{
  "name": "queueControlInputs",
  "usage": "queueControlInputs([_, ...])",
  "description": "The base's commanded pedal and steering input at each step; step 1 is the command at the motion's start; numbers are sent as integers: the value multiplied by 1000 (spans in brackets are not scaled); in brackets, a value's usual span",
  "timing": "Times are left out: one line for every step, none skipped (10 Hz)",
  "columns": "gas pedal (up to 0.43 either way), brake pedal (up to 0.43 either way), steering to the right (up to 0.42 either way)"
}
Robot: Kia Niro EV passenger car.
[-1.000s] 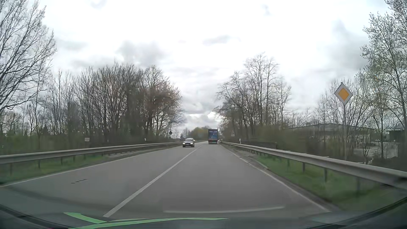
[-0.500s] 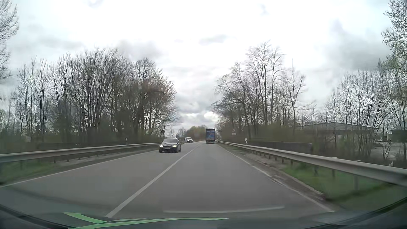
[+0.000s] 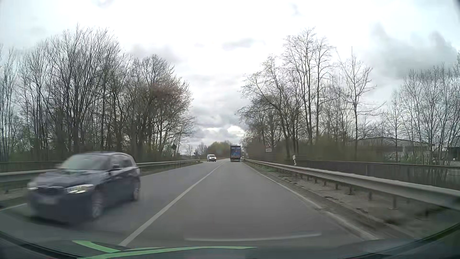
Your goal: Follow the waypoints while adhering to traffic rules and regulations
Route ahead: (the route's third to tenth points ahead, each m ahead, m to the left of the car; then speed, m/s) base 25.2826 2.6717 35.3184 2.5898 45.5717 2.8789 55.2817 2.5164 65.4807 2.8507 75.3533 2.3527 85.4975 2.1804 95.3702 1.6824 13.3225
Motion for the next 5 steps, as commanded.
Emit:
queueControlInputs([398, 0, 7])
queueControlInputs([398, 0, 7])
queueControlInputs([398, 0, 7])
queueControlInputs([398, 0, 7])
queueControlInputs([398, 0, 6])
